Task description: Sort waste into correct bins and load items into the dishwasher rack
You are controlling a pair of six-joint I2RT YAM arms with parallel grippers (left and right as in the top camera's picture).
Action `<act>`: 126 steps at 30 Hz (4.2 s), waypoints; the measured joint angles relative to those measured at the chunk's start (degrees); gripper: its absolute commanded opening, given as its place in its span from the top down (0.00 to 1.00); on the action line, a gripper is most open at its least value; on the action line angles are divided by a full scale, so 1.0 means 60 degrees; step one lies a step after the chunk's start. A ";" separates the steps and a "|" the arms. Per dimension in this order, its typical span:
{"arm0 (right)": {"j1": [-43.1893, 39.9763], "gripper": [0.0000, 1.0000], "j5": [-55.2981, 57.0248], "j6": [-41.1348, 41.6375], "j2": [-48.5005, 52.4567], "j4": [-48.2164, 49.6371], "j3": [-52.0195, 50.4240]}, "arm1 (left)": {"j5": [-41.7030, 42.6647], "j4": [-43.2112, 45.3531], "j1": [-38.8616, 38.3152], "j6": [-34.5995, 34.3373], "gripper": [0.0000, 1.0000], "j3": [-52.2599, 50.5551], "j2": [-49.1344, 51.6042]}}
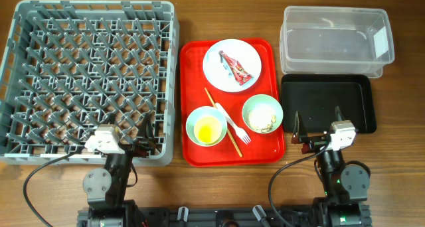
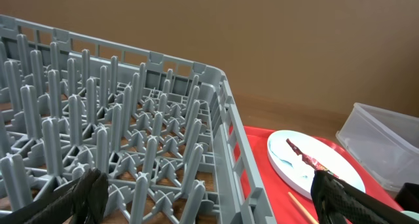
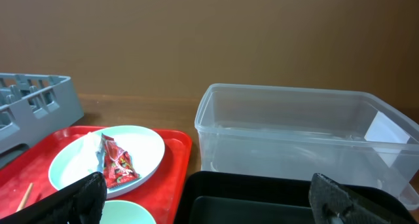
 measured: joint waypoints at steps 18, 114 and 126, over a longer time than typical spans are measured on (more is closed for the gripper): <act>0.0000 0.00 0.0000 0.0000 0.0146 0.0004 0.0000 | 0.0000 0.0000 -0.0302 0.0000 0.00 0.0000 0.0000; 0.3832 0.10 0.0736 0.0958 1.8790 -0.5541 1.3559 | -0.0149 -0.5643 -0.0302 -0.1053 0.00 0.7664 0.8695; 0.3814 0.32 0.0980 0.1133 1.9649 -0.5158 1.3427 | -0.0149 -0.5785 -0.0302 -0.1053 0.00 0.7664 0.8695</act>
